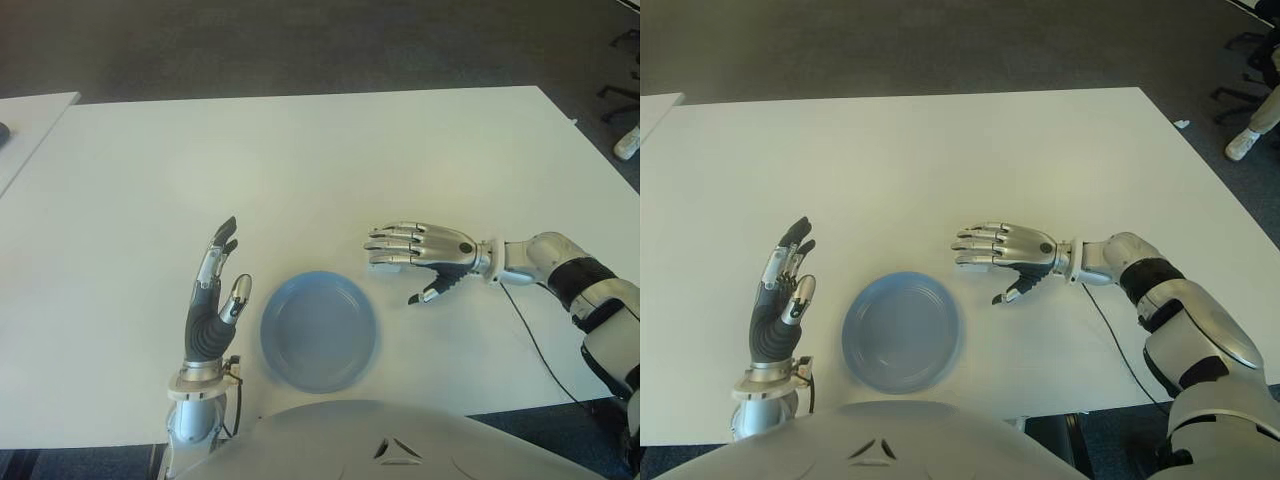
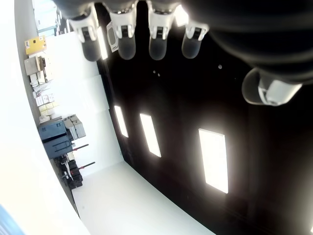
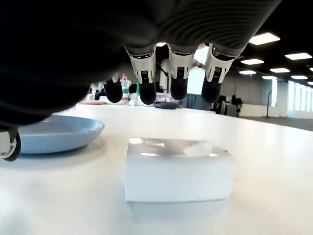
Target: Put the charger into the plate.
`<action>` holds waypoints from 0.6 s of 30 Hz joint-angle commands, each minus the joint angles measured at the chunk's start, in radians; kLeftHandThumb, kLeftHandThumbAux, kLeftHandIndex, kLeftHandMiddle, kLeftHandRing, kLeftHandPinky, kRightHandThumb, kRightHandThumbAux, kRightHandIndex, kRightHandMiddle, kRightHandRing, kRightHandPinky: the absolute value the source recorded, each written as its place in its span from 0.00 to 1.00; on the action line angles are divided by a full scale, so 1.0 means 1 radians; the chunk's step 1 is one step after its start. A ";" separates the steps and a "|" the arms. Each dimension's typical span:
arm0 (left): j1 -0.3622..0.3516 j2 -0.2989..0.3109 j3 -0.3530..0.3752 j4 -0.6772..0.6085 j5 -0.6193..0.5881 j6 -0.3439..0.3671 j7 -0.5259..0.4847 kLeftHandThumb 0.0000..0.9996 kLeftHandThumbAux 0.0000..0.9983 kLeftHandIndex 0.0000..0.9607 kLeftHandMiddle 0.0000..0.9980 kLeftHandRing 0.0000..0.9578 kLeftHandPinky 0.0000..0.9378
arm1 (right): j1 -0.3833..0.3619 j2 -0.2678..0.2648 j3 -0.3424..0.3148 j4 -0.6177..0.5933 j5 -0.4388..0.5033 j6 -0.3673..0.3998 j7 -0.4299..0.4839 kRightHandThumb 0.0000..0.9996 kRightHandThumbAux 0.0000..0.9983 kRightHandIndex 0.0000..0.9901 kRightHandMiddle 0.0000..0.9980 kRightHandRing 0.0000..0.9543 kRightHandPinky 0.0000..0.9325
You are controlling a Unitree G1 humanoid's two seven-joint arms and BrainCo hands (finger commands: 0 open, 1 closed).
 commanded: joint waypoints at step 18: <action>0.099 -0.007 -0.001 -0.077 0.000 0.029 0.002 0.34 0.31 0.08 0.07 0.05 0.03 | -0.058 0.095 0.132 0.126 0.002 0.070 -0.120 0.29 0.30 0.00 0.00 0.00 0.04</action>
